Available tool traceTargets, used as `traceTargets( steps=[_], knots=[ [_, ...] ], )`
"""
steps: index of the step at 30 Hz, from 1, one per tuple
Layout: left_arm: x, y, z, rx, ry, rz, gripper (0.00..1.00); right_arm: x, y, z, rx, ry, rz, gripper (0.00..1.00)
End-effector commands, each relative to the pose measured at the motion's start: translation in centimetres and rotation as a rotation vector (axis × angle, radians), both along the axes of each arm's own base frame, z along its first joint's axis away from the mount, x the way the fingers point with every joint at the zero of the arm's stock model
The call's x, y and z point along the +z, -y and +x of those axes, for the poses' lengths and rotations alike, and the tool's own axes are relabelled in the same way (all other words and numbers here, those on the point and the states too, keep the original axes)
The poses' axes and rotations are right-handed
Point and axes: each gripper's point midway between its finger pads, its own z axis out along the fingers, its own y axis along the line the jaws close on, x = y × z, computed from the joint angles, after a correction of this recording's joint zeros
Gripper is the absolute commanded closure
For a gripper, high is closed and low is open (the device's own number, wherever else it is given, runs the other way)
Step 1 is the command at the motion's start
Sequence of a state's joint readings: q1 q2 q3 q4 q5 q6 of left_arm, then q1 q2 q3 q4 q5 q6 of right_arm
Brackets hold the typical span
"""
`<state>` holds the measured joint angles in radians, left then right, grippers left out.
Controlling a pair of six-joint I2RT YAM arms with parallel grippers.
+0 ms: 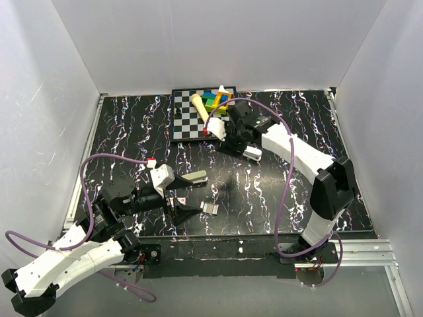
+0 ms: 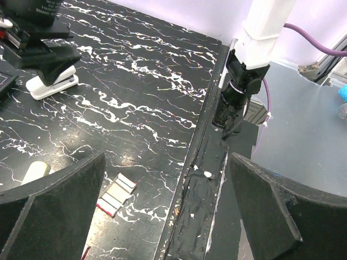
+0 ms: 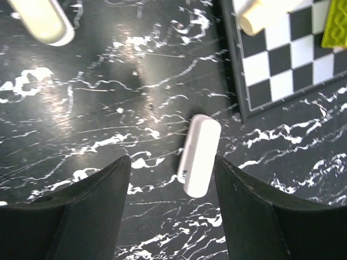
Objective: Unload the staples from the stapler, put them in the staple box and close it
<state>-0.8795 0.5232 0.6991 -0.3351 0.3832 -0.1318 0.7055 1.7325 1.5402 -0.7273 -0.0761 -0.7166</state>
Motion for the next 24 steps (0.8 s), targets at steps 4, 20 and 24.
traceTargets(
  steps=[4,20,24],
  knots=[
    [-0.2,0.2,-0.4,-0.027,-0.005,-0.003,0.02,-0.8,2.6,5.4,-0.116,0.089,-0.020,0.29],
    [-0.2,0.8,-1.5,-0.099,-0.020,-0.007,0.02,-5.3,5.9,10.4,-0.248,-0.028,-0.036,0.28],
    [-0.2,0.9,-1.6,-0.110,-0.023,-0.006,0.02,-6.2,6.1,9.6,-0.247,-0.083,-0.032,0.28]
  ],
)
